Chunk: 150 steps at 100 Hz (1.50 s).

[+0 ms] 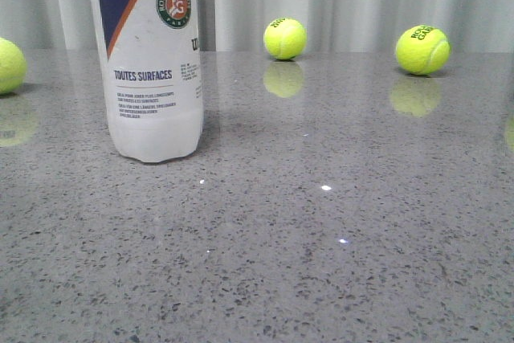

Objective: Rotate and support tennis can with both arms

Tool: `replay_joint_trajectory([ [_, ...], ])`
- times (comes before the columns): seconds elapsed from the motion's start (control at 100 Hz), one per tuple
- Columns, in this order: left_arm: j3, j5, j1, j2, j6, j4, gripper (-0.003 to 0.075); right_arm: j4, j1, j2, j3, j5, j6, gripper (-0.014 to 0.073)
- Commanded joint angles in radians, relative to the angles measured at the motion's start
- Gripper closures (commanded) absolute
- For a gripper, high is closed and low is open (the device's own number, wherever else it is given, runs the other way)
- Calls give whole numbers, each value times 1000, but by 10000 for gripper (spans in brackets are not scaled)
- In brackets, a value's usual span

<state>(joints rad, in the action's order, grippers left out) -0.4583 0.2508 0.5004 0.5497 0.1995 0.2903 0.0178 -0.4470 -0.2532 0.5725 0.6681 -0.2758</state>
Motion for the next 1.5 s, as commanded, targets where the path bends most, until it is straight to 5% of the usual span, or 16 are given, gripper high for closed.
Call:
replay_joint_trajectory([
  [0.0,-2,-103,6,-15,2,4,741,11,7,-12,25,-81,0,659],
  [0.47,123,-297,-3,-47,-11,-89,741,11,7,-12,25,-81,0,659],
  [0.62,163,-300,-86,-85,-218,-290,741,11,7,-12,25,-81,0,659],
  [1.13,488,-298,-432,-497,-200,-311,741,11,7,-12,25,-81,0,659],
  [1.23,503,-181,-466,-595,-200,-310,741,11,7,-12,25,-81,0,659],
  [1.49,503,-185,-484,-592,-194,-309,741,10,7,-12,25,-82,0,659],
])
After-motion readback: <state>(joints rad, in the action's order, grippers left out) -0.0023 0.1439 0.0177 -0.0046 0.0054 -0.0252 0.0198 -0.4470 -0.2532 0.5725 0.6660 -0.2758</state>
